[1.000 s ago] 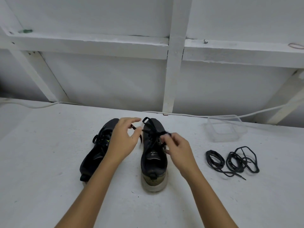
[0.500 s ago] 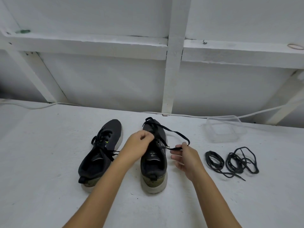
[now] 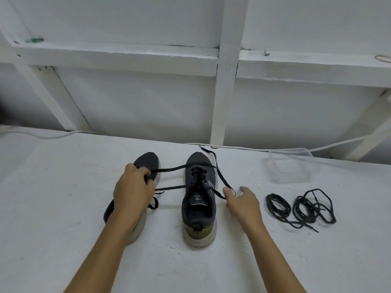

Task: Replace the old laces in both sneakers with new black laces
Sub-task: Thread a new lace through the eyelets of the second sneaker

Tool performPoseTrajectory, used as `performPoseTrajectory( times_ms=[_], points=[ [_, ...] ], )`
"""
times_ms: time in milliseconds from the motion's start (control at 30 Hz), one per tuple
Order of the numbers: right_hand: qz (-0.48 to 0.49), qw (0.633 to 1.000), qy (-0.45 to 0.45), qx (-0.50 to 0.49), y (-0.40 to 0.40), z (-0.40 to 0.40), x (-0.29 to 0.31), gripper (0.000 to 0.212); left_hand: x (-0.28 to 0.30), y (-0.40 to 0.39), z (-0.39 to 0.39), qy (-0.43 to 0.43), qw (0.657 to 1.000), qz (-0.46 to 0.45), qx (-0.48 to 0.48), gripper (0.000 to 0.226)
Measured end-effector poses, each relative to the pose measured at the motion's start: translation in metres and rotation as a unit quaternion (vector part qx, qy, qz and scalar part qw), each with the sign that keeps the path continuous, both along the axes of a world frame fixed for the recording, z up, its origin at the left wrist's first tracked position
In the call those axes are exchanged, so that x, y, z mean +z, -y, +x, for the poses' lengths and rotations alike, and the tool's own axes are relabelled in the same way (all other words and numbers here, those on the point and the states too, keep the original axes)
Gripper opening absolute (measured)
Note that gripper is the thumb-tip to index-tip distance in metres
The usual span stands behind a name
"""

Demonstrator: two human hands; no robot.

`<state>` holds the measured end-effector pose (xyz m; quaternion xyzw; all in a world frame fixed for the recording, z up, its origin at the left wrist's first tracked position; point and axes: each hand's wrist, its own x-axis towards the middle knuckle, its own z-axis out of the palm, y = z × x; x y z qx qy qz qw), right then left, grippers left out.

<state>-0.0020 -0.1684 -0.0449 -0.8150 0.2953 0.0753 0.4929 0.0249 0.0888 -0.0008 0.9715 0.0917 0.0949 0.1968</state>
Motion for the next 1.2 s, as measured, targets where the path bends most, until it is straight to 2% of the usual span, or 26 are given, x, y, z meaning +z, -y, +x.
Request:
performPoseTrajectory(
  times_ms=[67, 100, 133, 200, 267, 333, 433, 533, 633, 900, 1100, 1200],
  points=[
    [-0.098, 0.995, 0.023, 0.024, -0.002, -0.001, 0.0, 0.086, -0.003, 0.007, -0.008, -0.108, 0.987, 0.119, -0.012, 0.029],
    [-0.142, 0.988, 0.045, 0.037, -0.003, -0.001, -0.001, 0.084, -0.003, 0.014, -0.011, -0.129, 0.975, 0.178, -0.034, 0.038],
    [-0.169, 0.982, 0.075, 0.046, -0.004, 0.0, 0.0, 0.075, -0.004, 0.019, -0.014, -0.132, 0.963, 0.222, -0.073, 0.047],
    [-0.172, 0.972, 0.147, 0.061, -0.005, 0.003, 0.001, 0.047, -0.007, 0.03, -0.013, -0.14, 0.945, 0.244, -0.168, 0.056],
    [-0.133, 0.967, 0.198, 0.085, -0.007, 0.01, 0.006, 0.026, -0.01, 0.037, -0.008, -0.18, 0.937, 0.186, -0.236, 0.046],
    [-0.119, 0.961, 0.21, 0.132, -0.009, 0.019, 0.009, 0.02, -0.013, 0.041, 0.0, -0.194, 0.95, 0.07, -0.236, 0.038],
    [-0.115, 0.955, 0.198, 0.19, -0.014, 0.033, 0.014, 0.019, -0.018, 0.046, 0.015, -0.09, 0.975, -0.112, -0.17, 0.022],
    [-0.122, 0.946, 0.195, 0.229, -0.019, 0.045, 0.02, 0.018, -0.024, 0.055, 0.027, -0.041, 0.966, -0.206, -0.148, 0.016],
    [-0.141, 0.94, 0.181, 0.254, -0.019, 0.052, 0.023, 0.016, -0.028, 0.063, 0.036, -0.025, 0.964, -0.211, -0.16, 0.016],
    [-0.16, 0.93, 0.171, 0.282, -0.017, 0.056, 0.014, 0.01, -0.031, 0.067, 0.041, -0.013, 0.974, -0.103, -0.2, 0.011],
    [-0.161, 0.932, 0.164, 0.279, -0.017, 0.055, 0.015, 0.012, -0.034, 0.064, 0.037, -0.033, 0.967, -0.194, -0.163, 0.008],
    [-0.105, 0.947, 0.182, 0.243, -0.014, 0.049, 0.014, 0.009, -0.034, 0.061, 0.033, -0.023, 0.953, -0.265, -0.144, 0.007]
  ],
)
